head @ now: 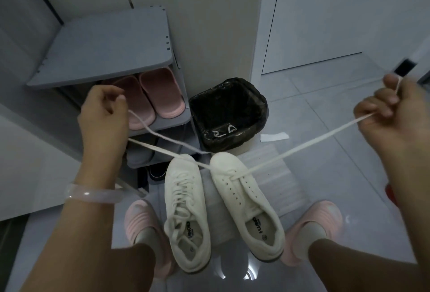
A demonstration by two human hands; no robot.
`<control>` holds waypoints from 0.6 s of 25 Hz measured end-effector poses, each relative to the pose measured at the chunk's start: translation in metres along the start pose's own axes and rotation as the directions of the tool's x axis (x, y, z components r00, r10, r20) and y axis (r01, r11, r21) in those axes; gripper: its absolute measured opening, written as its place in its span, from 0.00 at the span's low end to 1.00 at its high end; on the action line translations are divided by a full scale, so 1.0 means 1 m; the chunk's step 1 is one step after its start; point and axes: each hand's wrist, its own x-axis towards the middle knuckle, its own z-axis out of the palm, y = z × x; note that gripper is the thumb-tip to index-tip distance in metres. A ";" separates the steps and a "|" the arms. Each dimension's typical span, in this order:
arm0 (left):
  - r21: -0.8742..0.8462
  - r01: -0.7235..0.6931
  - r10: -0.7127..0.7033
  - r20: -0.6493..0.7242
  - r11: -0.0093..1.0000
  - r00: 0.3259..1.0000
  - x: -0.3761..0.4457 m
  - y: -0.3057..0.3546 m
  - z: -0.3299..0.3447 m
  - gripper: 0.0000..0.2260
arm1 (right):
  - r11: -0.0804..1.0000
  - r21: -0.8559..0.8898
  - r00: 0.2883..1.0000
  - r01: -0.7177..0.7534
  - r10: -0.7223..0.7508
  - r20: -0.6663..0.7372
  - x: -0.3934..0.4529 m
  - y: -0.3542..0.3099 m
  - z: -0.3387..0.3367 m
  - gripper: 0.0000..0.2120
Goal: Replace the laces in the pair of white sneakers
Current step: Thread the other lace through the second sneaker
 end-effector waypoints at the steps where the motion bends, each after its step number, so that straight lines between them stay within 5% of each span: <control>1: 0.022 -0.015 0.014 0.053 1.000 0.998 -0.003 0.004 0.002 0.09 | 0.999 -0.050 1.000 0.014 -0.014 0.006 -0.001 0.002 0.001 0.10; 4: 0.153 -0.076 -0.002 0.452 0.985 0.892 -0.028 0.018 0.029 0.08 | 0.958 -0.285 0.995 -0.016 0.043 0.089 -0.011 0.027 0.017 0.09; 6: 0.228 -0.136 -0.083 0.745 0.964 0.662 -0.060 0.019 0.058 0.08 | 0.938 -0.333 0.974 -0.093 0.155 0.164 -0.022 0.050 0.026 0.10; 8: 0.329 -0.182 -0.224 0.872 0.927 0.436 -0.103 0.014 0.085 0.12 | 0.920 -0.355 0.949 -0.163 0.245 0.198 -0.030 0.066 0.031 0.10; 9: 0.385 -0.249 -0.278 0.885 0.889 0.374 -0.124 0.010 0.095 0.16 | 0.909 -0.370 0.942 -0.190 0.276 0.193 -0.032 0.071 0.033 0.10; 12: 0.448 -0.470 -0.240 0.866 0.760 0.438 -0.160 -0.001 0.108 0.23 | 0.867 -0.426 0.926 -0.260 0.349 0.144 -0.036 0.078 0.034 0.10; 15: 0.459 -0.491 -0.201 0.848 0.740 0.490 -0.158 -0.009 0.109 0.27 | 0.794 -0.553 0.917 -0.251 0.379 0.127 -0.043 0.084 0.033 0.14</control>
